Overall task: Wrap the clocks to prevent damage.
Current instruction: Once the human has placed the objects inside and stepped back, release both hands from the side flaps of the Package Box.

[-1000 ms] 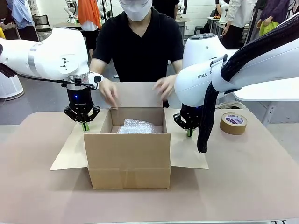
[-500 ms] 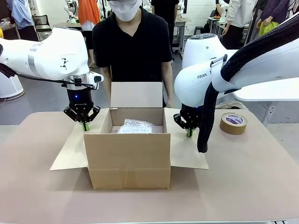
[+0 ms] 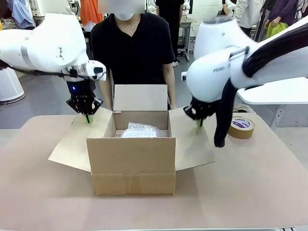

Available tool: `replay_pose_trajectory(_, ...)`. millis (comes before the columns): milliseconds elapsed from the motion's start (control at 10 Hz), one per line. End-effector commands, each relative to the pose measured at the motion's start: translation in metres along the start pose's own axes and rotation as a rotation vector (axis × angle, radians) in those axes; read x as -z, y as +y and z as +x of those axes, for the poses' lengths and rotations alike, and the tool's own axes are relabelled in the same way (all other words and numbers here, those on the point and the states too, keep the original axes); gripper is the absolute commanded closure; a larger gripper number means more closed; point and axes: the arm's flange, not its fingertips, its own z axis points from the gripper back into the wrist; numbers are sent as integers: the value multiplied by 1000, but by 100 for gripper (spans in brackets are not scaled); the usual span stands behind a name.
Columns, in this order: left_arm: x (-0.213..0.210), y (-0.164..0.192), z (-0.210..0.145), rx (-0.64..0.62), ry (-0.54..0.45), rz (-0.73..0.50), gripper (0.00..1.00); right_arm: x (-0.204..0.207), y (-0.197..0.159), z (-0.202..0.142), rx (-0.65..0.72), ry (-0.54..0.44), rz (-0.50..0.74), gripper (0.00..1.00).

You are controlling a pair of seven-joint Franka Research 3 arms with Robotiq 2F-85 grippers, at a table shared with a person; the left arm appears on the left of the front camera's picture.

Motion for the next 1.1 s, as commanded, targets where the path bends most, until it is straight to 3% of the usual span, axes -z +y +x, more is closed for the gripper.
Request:
replay_pose_trajectory(0, -50, 16, -20, 214, 17, -75, 100, -52, -30, -24, -186, -25, 2, 99)
replay_pose_trajectory(300, -109, 39, -47, 540, 109, -158, 100, -103, -67, -52, -489, 61, 34, 99)
replay_pose_trajectory(500, -129, 59, -56, 667, 123, -81, 100, -108, -83, -68, -636, 79, 13, 99)
replay_pose_trajectory(600, -129, 65, -70, 725, 74, -28, 100, -101, -92, -78, -757, 53, 3, 99)
replay_pose_trajectory(1000, -106, 76, -95, 775, 0, -26, 100, -81, -139, -109, -833, -46, 71, 99)
